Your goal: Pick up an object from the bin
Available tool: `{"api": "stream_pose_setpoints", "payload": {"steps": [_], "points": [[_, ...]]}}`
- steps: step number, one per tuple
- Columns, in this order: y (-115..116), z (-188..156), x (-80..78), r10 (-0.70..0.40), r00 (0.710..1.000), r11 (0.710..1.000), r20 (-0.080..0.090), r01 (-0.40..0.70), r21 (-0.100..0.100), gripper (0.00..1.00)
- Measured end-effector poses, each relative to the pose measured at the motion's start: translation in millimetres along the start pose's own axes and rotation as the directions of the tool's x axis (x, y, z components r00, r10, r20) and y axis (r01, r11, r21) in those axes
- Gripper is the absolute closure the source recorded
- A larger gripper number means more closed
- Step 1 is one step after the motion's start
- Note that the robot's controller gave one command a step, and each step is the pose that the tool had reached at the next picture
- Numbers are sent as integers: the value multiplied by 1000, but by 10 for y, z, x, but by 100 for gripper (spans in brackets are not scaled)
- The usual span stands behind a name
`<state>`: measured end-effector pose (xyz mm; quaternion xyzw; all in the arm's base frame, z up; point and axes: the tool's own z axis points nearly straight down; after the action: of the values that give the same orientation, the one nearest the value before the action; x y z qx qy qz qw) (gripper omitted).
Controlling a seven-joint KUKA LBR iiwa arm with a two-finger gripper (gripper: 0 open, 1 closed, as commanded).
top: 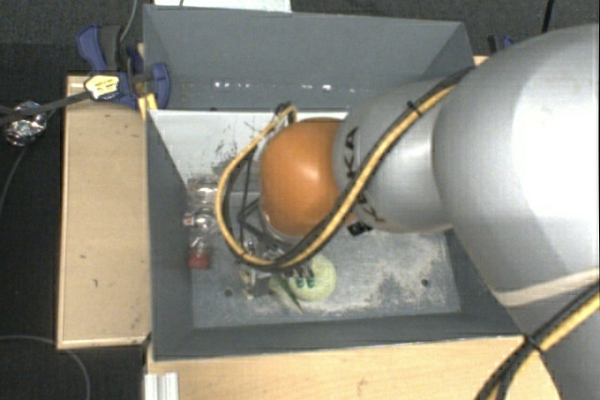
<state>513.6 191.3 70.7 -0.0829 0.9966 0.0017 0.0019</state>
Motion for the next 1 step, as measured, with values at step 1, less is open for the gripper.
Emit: {"api": "stream_pose_setpoints", "payload": {"steps": [1], "points": [[-57,-3,31,-80,997,997,0,80,-1,100]]}}
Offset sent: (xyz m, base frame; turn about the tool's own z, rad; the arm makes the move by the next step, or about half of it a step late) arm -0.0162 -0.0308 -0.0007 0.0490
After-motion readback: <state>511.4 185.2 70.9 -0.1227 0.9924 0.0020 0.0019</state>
